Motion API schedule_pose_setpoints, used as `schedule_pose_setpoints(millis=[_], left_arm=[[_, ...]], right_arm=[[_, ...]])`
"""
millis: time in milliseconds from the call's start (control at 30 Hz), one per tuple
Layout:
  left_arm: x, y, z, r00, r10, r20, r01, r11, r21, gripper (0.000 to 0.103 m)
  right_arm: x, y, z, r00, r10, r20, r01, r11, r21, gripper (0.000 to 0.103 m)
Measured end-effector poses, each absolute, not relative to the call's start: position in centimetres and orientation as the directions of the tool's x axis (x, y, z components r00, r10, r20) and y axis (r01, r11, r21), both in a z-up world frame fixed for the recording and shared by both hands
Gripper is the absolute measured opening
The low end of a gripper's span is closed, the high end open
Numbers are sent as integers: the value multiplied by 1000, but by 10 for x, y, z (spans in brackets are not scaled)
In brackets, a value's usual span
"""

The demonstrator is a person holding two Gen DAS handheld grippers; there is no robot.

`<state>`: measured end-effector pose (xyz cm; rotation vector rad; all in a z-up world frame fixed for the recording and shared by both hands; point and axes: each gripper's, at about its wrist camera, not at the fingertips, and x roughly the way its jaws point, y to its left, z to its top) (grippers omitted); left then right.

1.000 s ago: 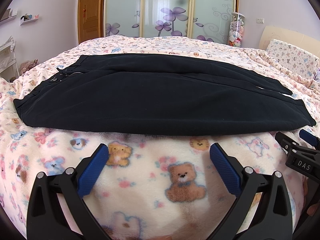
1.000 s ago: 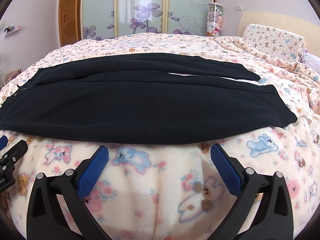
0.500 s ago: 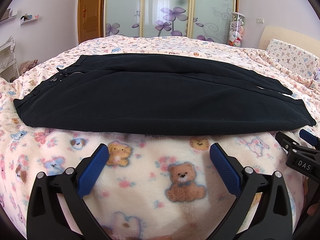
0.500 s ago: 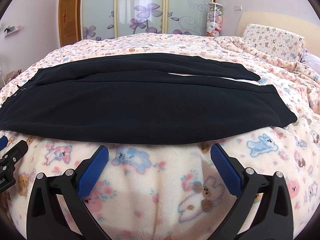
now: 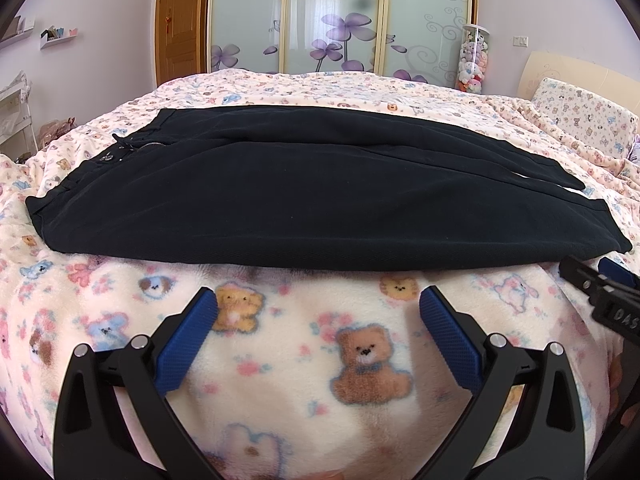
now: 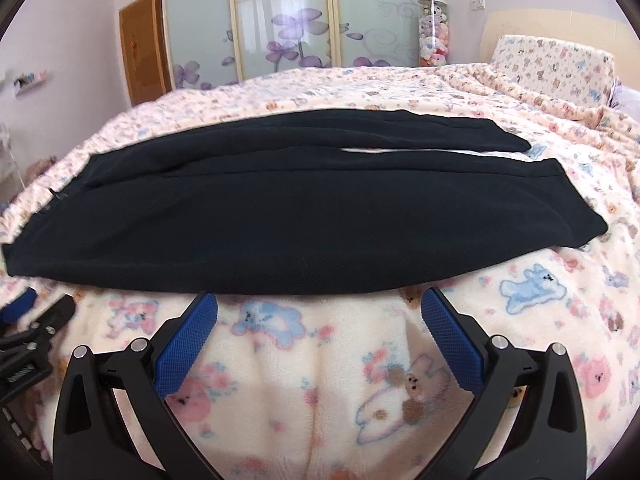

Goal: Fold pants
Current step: 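Grasp the trouser hem with the right gripper while the left tool hovers over the waistband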

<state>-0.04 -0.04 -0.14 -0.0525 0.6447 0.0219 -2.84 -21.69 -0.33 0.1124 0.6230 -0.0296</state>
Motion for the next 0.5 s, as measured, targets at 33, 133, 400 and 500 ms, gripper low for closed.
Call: schedule_pose_setpoints(millis=[33, 133, 400, 500], left_arm=[[0, 0, -1, 800, 3, -600, -36, 998, -43, 101], [-2, 1, -9, 799, -17, -601, -24, 998, -60, 101], [4, -1, 14, 806, 13, -592, -26, 1000, -13, 101], [9, 4, 32, 827, 67, -558, -59, 998, 32, 101]], right_arm=[[-30, -220, 0, 819, 29, -574, 46, 992, 116, 102], [-37, -222, 13, 846, 83, -526, -3, 988, 151, 102], [-13, -250, 49, 839, 102, -535, -6, 984, 177, 102], [16, -273, 60, 821, 78, -566, 51, 976, 210, 102]])
